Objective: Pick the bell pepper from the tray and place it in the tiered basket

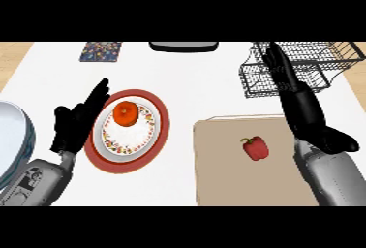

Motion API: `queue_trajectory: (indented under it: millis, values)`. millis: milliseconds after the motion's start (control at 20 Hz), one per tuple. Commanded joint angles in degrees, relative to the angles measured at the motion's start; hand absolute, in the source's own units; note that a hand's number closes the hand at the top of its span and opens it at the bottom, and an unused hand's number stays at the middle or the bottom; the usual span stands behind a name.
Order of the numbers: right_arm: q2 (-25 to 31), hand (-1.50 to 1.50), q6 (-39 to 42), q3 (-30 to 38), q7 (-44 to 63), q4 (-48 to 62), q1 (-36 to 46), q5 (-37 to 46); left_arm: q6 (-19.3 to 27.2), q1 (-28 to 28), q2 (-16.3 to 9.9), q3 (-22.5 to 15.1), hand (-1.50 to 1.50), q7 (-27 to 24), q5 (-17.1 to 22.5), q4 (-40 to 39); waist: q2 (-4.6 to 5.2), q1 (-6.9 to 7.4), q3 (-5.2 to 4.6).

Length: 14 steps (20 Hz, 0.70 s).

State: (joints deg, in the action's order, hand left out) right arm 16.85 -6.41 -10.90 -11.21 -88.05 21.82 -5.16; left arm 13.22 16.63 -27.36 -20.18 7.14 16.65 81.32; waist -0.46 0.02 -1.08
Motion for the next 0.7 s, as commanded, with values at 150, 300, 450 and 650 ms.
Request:
queue_trajectory:
  millis: [150,300,450,650]
  values:
    - [0.9,1.5,15.2,5.6,-23.8,-0.9,-13.0,-12.8,-1.1,-0.9,2.7,3.5,0.0,-0.2,4.4,0.0,0.71,-0.91,1.41]
    - [0.1,1.5,2.6,16.7,-21.4,7.4,-16.9,-12.1,-0.6,-3.6,5.8,2.1,0.0,0.2,6.1,0.9,1.43,-2.78,1.49]
    - [-7.0,-1.5,11.9,19.5,-29.6,14.2,-18.6,-24.5,-1.9,-2.8,7.8,1.3,0.0,-0.5,6.9,1.0,1.35,-0.68,1.52]
    - [-2.2,-1.5,24.3,16.4,-49.9,25.6,-19.7,-13.0,-2.5,-3.1,8.5,1.3,0.0,-1.2,5.6,-1.1,0.88,0.31,1.24]
